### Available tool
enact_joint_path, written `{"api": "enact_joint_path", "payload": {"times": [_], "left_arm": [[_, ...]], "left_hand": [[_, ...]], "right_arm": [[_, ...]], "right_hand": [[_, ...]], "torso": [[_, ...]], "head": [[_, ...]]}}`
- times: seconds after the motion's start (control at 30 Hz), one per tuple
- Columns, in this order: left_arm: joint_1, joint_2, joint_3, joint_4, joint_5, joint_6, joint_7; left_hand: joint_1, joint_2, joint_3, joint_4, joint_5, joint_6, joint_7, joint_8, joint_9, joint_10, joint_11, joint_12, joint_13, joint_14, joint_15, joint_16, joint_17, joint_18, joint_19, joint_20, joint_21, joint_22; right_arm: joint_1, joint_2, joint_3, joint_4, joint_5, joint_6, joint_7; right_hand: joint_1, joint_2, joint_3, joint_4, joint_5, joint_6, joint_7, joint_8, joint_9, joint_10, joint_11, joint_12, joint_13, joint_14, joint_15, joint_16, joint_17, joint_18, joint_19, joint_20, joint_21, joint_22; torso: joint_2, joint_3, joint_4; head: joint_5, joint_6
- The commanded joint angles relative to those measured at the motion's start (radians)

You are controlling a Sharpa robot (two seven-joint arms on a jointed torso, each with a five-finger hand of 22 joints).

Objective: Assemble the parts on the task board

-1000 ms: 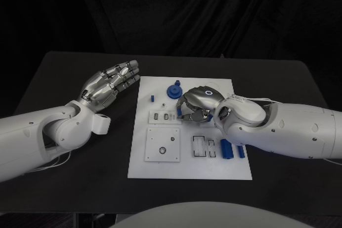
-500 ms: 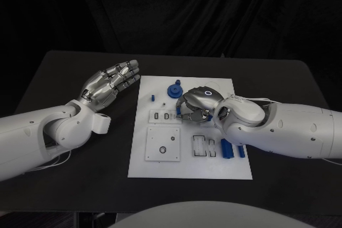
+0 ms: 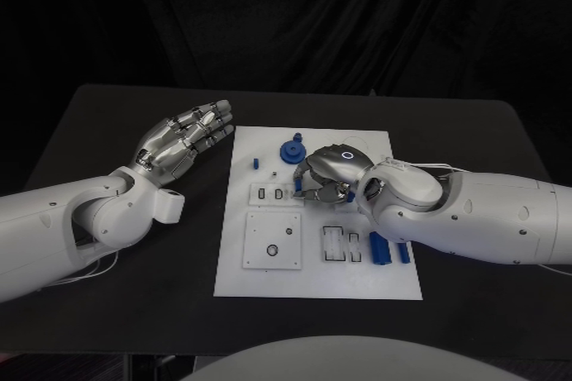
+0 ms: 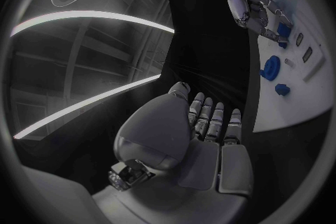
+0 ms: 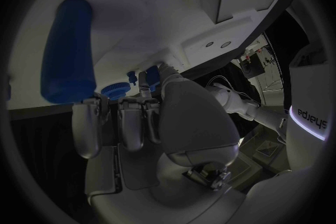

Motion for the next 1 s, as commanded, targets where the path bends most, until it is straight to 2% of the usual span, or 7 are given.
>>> {"api": "enact_joint_path", "payload": {"times": [0.03,0.4,0.57,0.87,1.0], "left_arm": [[-0.002,0.002,0.001,0.0,0.003,0.013,0.008],[-0.002,0.001,0.001,0.0,0.003,0.014,0.005],[-0.002,0.0,0.001,-0.002,0.003,0.012,0.003],[-0.003,0.001,0.001,-0.005,0.003,0.011,-0.001],[-0.003,0.001,0.001,-0.006,0.003,0.011,-0.001]], "left_hand": [[0.003,-0.005,0.006,-0.001,0.002,-0.005,0.001,0.002,-0.001,-0.003,0.005,0.0,-0.001,-0.002,0.004,0.002,0.001,0.009,-0.003,0.008,0.0,0.001],[0.002,-0.006,0.009,-0.002,0.001,-0.008,0.002,0.001,-0.002,-0.006,0.005,-0.001,-0.001,-0.002,0.004,0.002,0.001,0.009,-0.003,0.008,0.0,0.001],[0.002,-0.007,0.009,-0.002,0.001,-0.011,0.002,0.0,-0.002,-0.007,0.005,-0.003,-0.001,-0.003,0.004,0.002,0.001,0.009,-0.003,0.008,0.0,0.0],[0.001,-0.008,0.009,-0.002,0.0,-0.014,0.003,-0.002,-0.003,-0.008,0.005,-0.003,-0.001,-0.003,0.004,0.001,0.001,0.009,-0.003,0.008,0.0,0.0],[0.001,-0.008,0.009,-0.002,0.0,-0.014,0.003,-0.002,-0.003,-0.008,0.005,-0.003,-0.001,-0.003,0.004,0.001,0.001,0.009,-0.003,0.008,0.0,0.0]], "right_arm": [[-0.006,0.0,-0.002,-0.001,-0.006,0.017,-0.01],[-0.006,0.0,-0.002,-0.002,-0.006,0.022,-0.009],[-0.006,0.0,-0.002,-0.002,-0.006,0.02,-0.005],[-0.006,0.001,-0.002,-0.003,-0.006,0.009,0.007],[-0.006,0.001,-0.002,-0.004,-0.006,-0.004,0.013]], "right_hand": [[-0.007,-0.009,-0.008,-0.001,-0.013,-0.011,0.001,-0.006,-0.001,0.108,0.007,0.003,0.263,0.106,0.006,0.003,0.263,0.018,0.045,0.009,-0.006,0.229],[-0.009,-0.021,-0.014,0.001,-0.048,-0.037,-0.001,-0.023,-0.005,0.108,0.005,0.003,0.263,0.106,0.006,0.003,0.263,0.016,0.049,0.009,0.0,0.232],[-0.017,-0.035,-0.017,0.014,-0.078,-0.077,-0.003,-0.05,-0.018,0.108,0.004,0.003,0.263,0.106,0.004,0.003,0.263,0.015,0.053,0.007,0.005,0.233],[-0.02,-0.043,-0.016,0.025,-0.095,-0.096,-0.006,-0.063,-0.028,0.108,0.002,0.003,0.263,0.106,0.002,0.003,0.263,0.015,0.052,0.006,0.004,0.233],[-0.019,-0.048,-0.014,0.035,-0.103,-0.12,-0.008,-0.078,-0.04,0.108,0.0,0.003,0.263,0.106,0.001,0.003,0.263,0.015,0.052,0.005,0.003,0.233]], "torso": [[0.0,0.0002,-0.0009],[0.0,0.0004,-0.0003],[0.0,0.0001,-0.0003],[-0.001,0.0001,-0.0001],[-0.001,0.0003,-0.0006]], "head": [[-0.001,0.001],[-0.002,0.001],[-0.002,0.002],[-0.003,0.001],[-0.002,0.001]]}}
